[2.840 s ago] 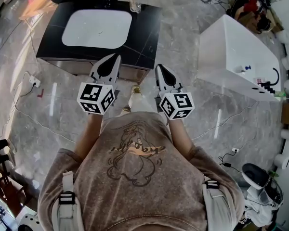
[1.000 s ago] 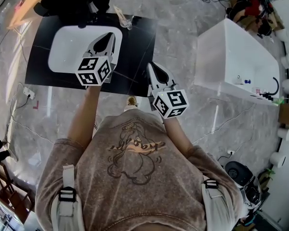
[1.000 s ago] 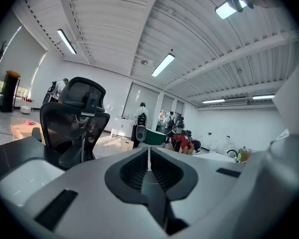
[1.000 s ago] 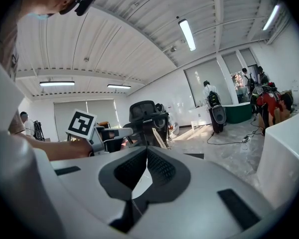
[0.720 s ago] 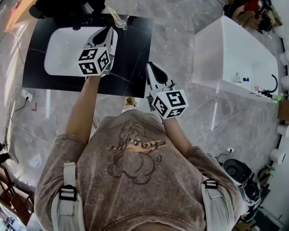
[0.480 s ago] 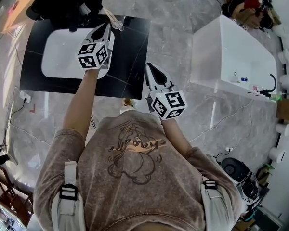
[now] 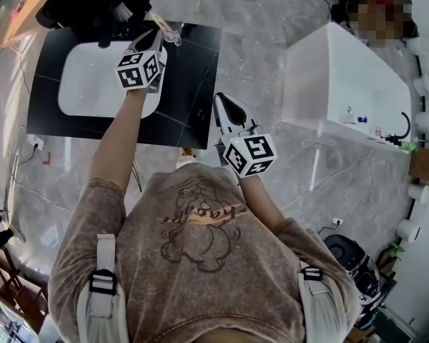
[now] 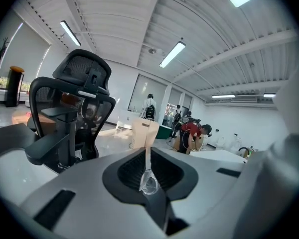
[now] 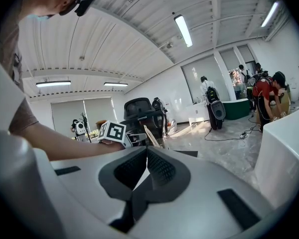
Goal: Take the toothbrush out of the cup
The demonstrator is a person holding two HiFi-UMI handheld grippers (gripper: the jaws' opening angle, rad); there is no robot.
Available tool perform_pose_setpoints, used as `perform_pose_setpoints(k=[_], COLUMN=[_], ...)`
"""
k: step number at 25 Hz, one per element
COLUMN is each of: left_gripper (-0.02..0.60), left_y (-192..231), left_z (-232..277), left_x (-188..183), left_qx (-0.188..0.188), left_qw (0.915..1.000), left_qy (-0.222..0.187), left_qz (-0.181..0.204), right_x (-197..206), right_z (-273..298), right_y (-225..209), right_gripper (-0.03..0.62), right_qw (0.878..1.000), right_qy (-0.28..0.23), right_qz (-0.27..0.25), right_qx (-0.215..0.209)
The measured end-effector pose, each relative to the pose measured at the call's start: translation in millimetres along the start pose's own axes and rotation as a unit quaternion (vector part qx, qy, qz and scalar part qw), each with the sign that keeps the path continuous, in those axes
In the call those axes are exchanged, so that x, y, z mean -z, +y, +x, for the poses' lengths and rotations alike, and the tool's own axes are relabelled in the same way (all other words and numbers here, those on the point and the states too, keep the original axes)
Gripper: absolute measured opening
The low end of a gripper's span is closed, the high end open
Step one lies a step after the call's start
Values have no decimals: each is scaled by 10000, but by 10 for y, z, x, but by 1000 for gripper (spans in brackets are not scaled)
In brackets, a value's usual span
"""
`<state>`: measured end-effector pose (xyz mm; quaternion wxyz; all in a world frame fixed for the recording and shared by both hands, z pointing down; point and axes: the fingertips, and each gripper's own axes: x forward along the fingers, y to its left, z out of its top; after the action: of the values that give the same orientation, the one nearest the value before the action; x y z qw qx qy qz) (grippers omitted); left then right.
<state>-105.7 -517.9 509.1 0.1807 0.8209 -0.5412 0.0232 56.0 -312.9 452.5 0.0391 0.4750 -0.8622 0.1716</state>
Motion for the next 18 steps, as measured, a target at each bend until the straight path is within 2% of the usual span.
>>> perform_pose_setpoints(k=[6, 7, 11, 13, 18], left_gripper=[32, 59, 279, 336, 360], left_y=[40, 48, 83, 94, 141], left_z=[83, 99, 186, 240, 375], left_x=[102, 113, 112, 122, 174], left_qx=[-12, -2, 26, 51, 66], left_qw=[9999, 9999, 10000, 10000, 9998], left_qy=[117, 126, 57, 42, 178], left_qz=[19, 11, -46, -45, -16], right_x=[-6, -11, -4, 4, 25], right_z=[37, 44, 47, 38, 45], right_y=[-60, -63, -77, -93, -146], right_gripper=[18, 18, 18, 18, 18], right_qw=[10000, 10000, 10000, 10000, 9999], right_qy=[-2, -1, 30, 50, 96], right_qz=[-12, -13, -17, -11, 5], right_qx=[-6, -8, -1, 25, 86])
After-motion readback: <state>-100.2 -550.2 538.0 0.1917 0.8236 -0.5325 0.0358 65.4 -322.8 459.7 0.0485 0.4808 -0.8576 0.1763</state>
